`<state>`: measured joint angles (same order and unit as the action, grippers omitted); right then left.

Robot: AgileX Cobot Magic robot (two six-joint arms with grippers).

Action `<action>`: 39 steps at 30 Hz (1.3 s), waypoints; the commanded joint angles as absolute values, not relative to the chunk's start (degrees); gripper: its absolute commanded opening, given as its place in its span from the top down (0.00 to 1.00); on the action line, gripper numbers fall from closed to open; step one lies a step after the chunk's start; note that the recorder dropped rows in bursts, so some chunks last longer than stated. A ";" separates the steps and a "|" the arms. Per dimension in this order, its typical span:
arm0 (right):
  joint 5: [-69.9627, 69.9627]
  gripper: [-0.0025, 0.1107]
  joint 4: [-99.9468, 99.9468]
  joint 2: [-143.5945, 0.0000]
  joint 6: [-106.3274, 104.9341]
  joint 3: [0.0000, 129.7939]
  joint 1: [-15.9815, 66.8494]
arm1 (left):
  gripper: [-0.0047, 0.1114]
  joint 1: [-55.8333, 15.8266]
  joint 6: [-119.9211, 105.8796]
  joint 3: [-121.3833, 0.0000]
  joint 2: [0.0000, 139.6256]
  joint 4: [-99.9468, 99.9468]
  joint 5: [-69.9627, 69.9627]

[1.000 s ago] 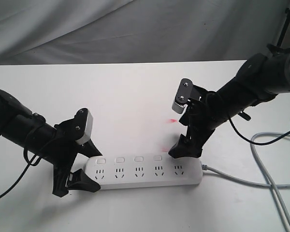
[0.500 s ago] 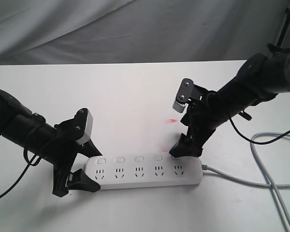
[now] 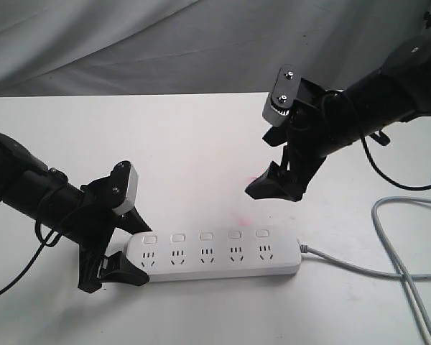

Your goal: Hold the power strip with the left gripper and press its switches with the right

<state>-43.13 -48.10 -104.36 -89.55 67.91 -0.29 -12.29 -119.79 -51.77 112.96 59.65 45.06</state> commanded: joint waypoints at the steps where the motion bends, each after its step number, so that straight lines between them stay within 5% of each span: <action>1: -43.66 0.05 -49.15 -101.62 -88.09 67.78 -0.55 | 0.96 -12.61 -119.99 -51.48 112.78 59.47 43.47; 10: -48.34 0.10 -50.25 -96.87 -85.18 67.78 -0.65 | 0.96 -12.61 -119.99 -51.48 112.78 59.47 43.47; 12: -50.33 0.24 -50.25 -95.61 -84.24 67.78 -0.78 | 0.96 -12.61 -119.99 -51.48 112.78 59.47 43.47; 16: -51.24 0.67 -50.25 -92.70 -81.48 67.78 -0.78 | 0.96 -12.61 -119.99 -51.48 112.78 59.47 43.47; 18: -53.31 0.76 -50.25 -91.04 -80.17 67.78 -0.78 | 0.96 -12.61 -119.99 -51.48 112.78 59.47 43.47; 28: -69.86 0.77 -56.25 -81.56 -77.93 67.78 -0.78 | 0.96 -12.61 -119.99 -51.48 112.78 59.47 43.47; 39: -64.60 0.77 -56.29 -81.57 -77.85 67.78 -0.67 | 0.96 -12.61 -119.99 -51.48 112.78 59.47 43.47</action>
<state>-67.81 -55.56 -81.96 -78.00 67.91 -0.56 -12.29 -119.79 -51.77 112.96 59.65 45.06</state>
